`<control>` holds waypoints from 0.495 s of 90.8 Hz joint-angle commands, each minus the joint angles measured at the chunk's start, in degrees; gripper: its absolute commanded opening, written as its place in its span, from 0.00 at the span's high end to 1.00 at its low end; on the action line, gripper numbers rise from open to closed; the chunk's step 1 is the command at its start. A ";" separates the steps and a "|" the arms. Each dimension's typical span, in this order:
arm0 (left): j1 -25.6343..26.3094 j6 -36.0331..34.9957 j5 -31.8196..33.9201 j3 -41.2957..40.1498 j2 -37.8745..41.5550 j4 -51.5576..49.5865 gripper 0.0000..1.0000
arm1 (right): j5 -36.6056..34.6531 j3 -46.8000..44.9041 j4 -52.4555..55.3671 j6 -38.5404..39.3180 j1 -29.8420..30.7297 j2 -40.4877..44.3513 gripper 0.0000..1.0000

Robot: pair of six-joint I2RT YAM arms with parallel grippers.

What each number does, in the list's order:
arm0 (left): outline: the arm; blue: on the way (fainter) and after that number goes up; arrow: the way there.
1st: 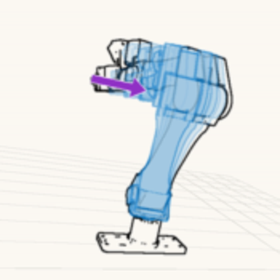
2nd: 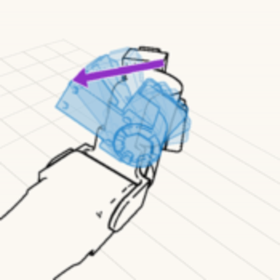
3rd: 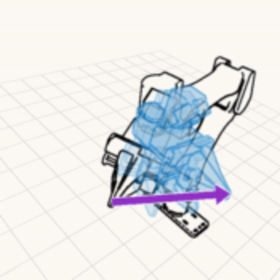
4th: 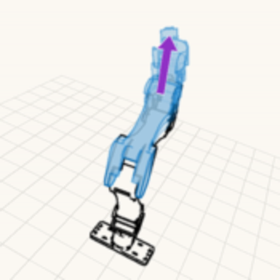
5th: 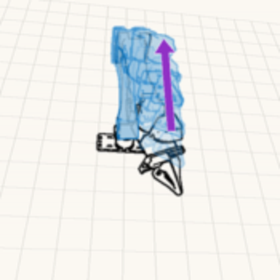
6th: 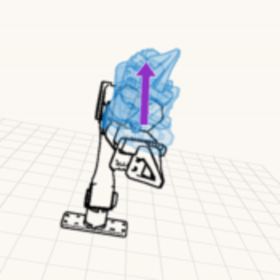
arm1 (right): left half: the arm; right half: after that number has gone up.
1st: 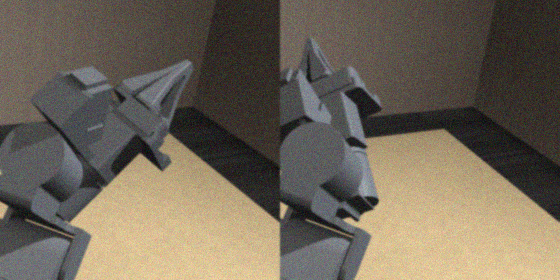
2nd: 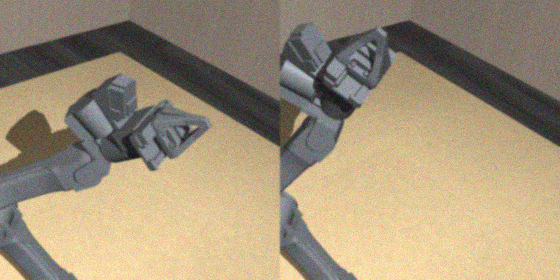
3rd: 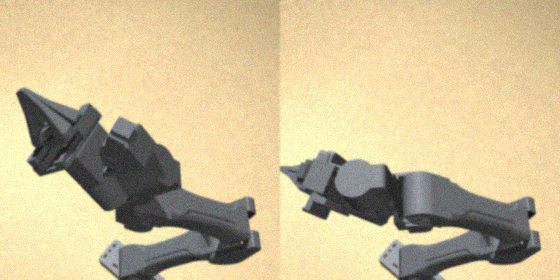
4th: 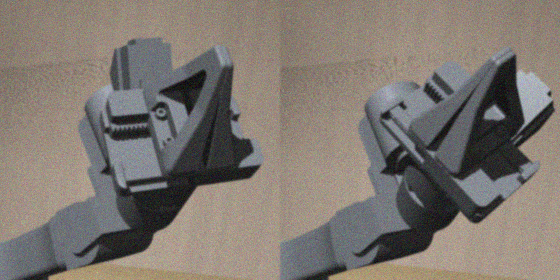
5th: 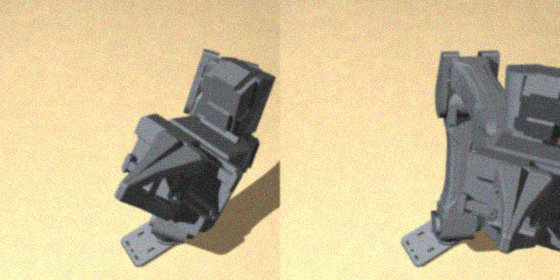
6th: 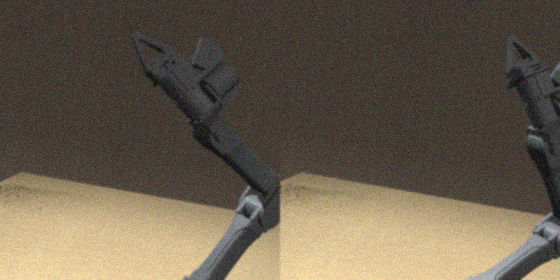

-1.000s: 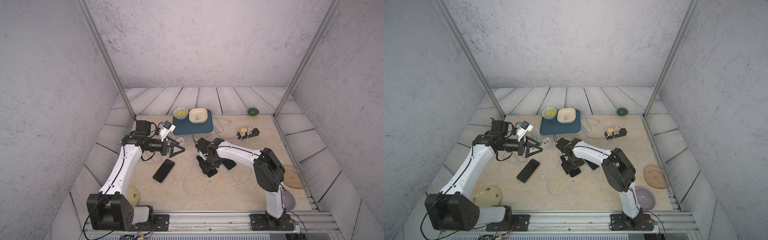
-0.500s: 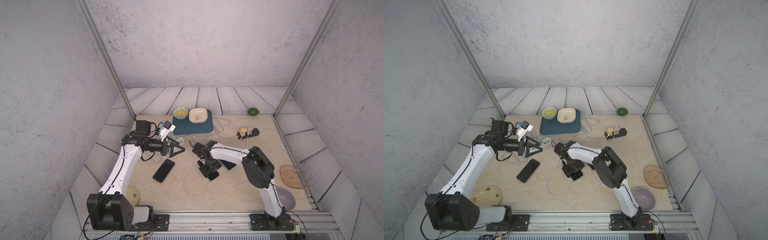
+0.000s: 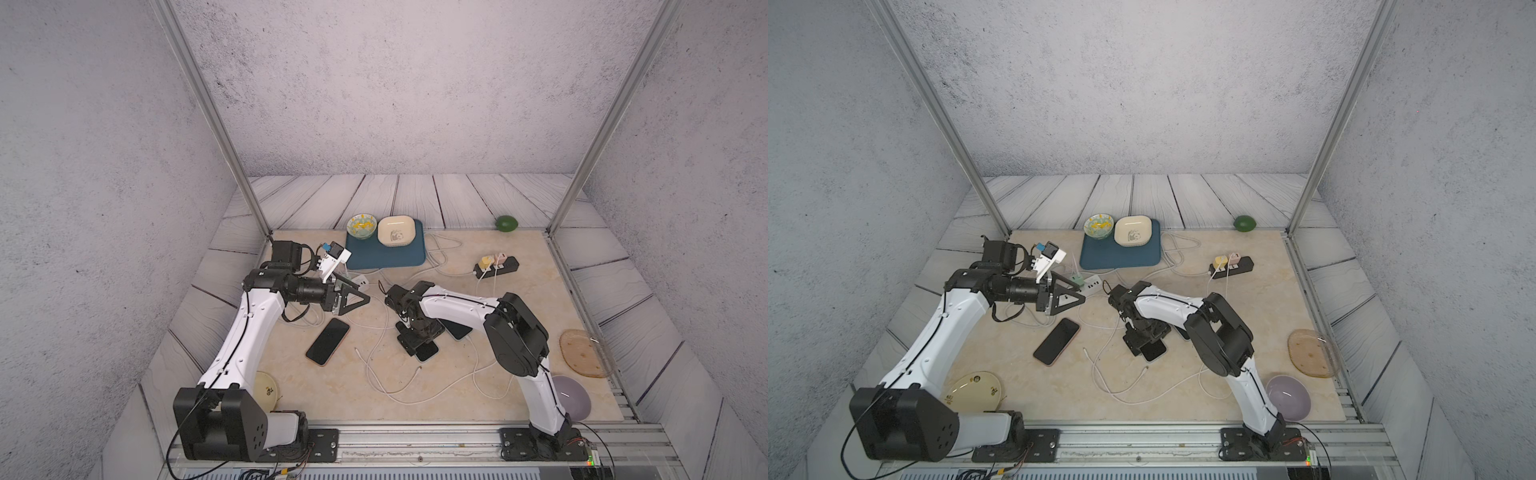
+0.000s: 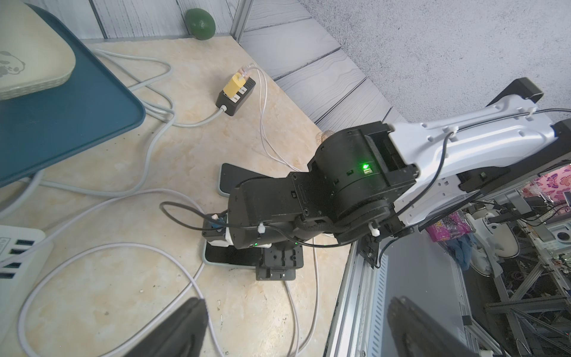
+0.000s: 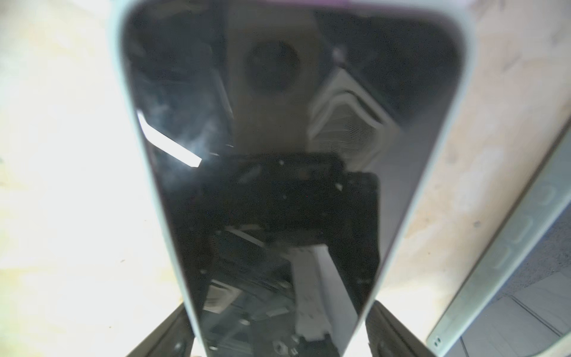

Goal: Unplug the charging cable from the phone
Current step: Place the phone at the center of the board, then pick up the phone at the center of the board.

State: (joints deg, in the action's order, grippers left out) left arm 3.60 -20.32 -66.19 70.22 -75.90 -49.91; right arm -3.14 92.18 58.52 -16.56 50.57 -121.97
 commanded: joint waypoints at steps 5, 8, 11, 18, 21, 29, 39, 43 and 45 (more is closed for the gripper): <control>-0.37 -0.55 -0.71 -0.34 0.43 -0.21 0.02 | 0.37 0.15 -0.45 1.49 -0.77 4.31 0.08; -0.35 -0.52 -0.73 -0.32 0.40 -0.21 0.02 | 1.11 -0.28 -1.01 2.16 -1.14 5.17 0.08; -0.34 -0.51 -0.70 -0.33 0.48 -0.22 0.02 | 1.78 -0.72 -1.48 3.09 -1.64 5.99 0.08; -0.38 -0.51 -0.63 -0.34 0.61 -0.32 0.02 | 2.25 -1.86 -2.45 5.39 -2.69 8.11 0.07; -0.35 -0.58 -0.63 -0.34 0.62 -0.31 0.02 | 2.14 -2.44 -2.88 6.60 -3.18 8.90 0.07; -0.30 -0.60 -0.69 -0.40 0.66 -0.36 0.02 | 1.74 -3.73 -3.49 9.51 -4.77 10.44 0.06; -0.37 -0.69 -0.63 -0.52 0.75 -0.41 0.02 | 1.49 -4.64 -3.71 12.33 -6.98 11.11 0.05; -0.39 -0.76 -0.62 -0.47 0.75 -0.37 0.02 | 1.93 -5.17 -4.14 13.69 -8.29 11.08 0.05; -0.35 -0.77 -0.61 -0.51 0.75 -0.48 0.02 | 2.11 -5.35 -4.30 14.08 -8.80 10.99 0.05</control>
State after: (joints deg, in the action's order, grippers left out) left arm 3.60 -20.32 -66.19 70.22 -75.90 -49.93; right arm -1.61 88.64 54.52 -7.14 44.14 -111.24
